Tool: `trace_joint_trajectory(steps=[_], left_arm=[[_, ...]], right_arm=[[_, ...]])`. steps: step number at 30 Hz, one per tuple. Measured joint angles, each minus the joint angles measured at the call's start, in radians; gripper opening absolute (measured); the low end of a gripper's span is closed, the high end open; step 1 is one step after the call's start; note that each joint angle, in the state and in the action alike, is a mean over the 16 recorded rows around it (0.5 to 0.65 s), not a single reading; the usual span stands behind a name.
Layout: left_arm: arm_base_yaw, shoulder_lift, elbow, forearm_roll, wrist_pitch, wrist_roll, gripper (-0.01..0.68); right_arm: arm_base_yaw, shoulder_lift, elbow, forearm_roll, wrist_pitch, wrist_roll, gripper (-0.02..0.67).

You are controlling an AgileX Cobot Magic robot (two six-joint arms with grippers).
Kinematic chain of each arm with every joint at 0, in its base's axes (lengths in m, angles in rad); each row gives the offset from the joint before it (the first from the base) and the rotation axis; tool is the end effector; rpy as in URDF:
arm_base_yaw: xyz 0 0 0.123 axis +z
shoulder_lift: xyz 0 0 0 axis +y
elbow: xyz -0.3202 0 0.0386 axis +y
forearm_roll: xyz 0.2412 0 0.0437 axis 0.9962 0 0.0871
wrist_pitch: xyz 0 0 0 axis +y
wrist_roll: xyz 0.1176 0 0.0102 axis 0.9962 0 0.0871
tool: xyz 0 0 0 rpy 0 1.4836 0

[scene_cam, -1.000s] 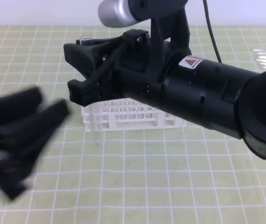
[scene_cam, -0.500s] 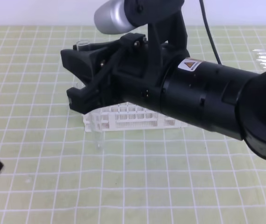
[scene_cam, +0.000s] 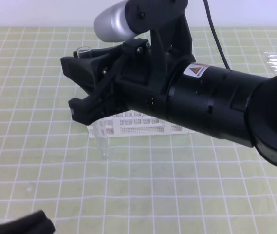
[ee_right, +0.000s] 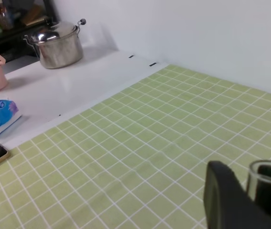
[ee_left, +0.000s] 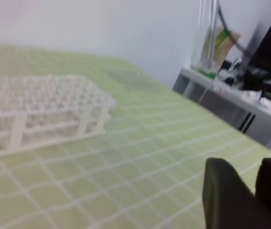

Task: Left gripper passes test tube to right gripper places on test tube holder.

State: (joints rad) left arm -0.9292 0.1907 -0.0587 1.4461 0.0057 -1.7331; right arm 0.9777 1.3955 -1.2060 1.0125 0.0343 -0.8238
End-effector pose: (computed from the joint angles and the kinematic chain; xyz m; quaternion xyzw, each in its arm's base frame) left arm 0.0339 -0.0442 0.2278 0.2263 0.6867 -0.3930 0.5682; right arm 0.1896 0.2875 0.4283 -0.2966 0.6871 0.3742 0.5476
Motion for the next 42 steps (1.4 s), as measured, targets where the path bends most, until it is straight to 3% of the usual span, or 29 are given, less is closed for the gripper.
trace_joint_trajectory(steps=[9,42], left_arm=[[0.0,0.002,0.066,0.0,0.016,0.001,0.009],[0.0,0.003,0.071,-0.001,0.028,0.0,0.009]], right_arm=[[0.0,0.0,0.0,-0.003,0.008,-0.008,0.009],[-0.009,0.008,0.003,-0.013,-0.004,-0.045,0.009]])
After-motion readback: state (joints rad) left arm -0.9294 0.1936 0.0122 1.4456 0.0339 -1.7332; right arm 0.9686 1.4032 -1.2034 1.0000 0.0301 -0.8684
